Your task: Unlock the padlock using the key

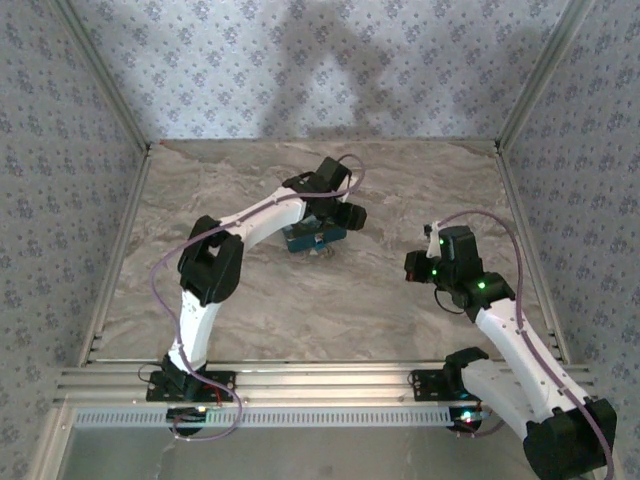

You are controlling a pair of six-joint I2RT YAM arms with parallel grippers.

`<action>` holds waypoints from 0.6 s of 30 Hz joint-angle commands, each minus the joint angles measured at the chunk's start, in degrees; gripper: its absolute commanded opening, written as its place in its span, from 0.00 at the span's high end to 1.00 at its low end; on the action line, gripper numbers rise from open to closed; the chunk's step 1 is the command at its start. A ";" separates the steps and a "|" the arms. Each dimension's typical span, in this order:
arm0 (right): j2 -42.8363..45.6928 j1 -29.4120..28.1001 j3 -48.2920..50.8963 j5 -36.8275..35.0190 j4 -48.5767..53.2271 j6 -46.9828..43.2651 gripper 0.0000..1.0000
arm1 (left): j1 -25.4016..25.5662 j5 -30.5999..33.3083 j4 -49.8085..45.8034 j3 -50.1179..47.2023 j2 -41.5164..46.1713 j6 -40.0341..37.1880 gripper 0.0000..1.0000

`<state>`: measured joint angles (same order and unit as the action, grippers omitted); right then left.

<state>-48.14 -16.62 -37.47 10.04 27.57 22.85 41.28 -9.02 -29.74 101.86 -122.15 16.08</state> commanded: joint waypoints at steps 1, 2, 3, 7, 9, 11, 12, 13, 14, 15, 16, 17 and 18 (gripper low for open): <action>0.73 0.79 -2.07 0.07 2.31 -0.79 1.00 | 0.31 -1.70 -1.43 -3.93 2.21 -0.69 0.27; 0.75 0.93 -2.06 0.14 2.48 -0.79 1.00 | 0.32 -1.84 -1.20 -4.81 2.50 -0.83 0.27; 0.75 1.02 -2.16 0.15 2.70 -0.81 1.00 | 0.47 -1.92 -1.02 -5.52 2.74 -0.87 0.27; 0.84 1.77 -2.55 0.57 3.52 -0.97 1.00 | 0.77 -2.24 -0.01 -8.86 4.70 -0.94 0.28; 0.90 2.25 -2.74 1.38 3.57 -0.97 1.00 | 1.20 -2.22 0.76 -10.72 6.29 -0.83 0.29; 0.86 2.62 -2.63 2.14 3.37 -0.88 1.00 | 1.75 -2.17 1.59 -12.88 8.36 -0.56 0.29; 0.86 2.81 -2.52 2.60 2.94 -0.80 1.00 | 2.09 -2.14 2.04 -14.03 9.47 -0.28 0.29; 0.86 2.86 -2.29 2.80 2.68 -0.73 1.00 | 2.46 -1.94 2.45 -14.97 10.33 -0.14 0.29; 0.71 2.91 -2.12 3.11 2.22 -0.70 1.00 | 2.97 -1.58 3.06 -16.22 11.37 0.24 0.29; 0.57 3.08 -1.85 3.16 1.43 -0.79 1.00 | 3.46 -1.31 3.68 -17.45 12.19 0.65 0.29; 0.40 3.02 -1.70 3.06 0.71 -0.73 1.00 | 3.69 -1.27 4.21 -18.32 12.90 1.05 0.29; 0.08 3.00 -1.51 3.20 0.05 -0.45 1.00 | 4.21 -1.21 4.70 -19.29 13.43 1.45 0.29; -0.33 3.03 -1.42 3.65 -0.46 -0.27 1.00 | 4.61 -1.06 4.96 -20.09 13.91 1.74 0.29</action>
<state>-48.03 -13.96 -38.09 11.92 28.75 22.87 44.38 -9.74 -23.75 84.64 -110.43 16.19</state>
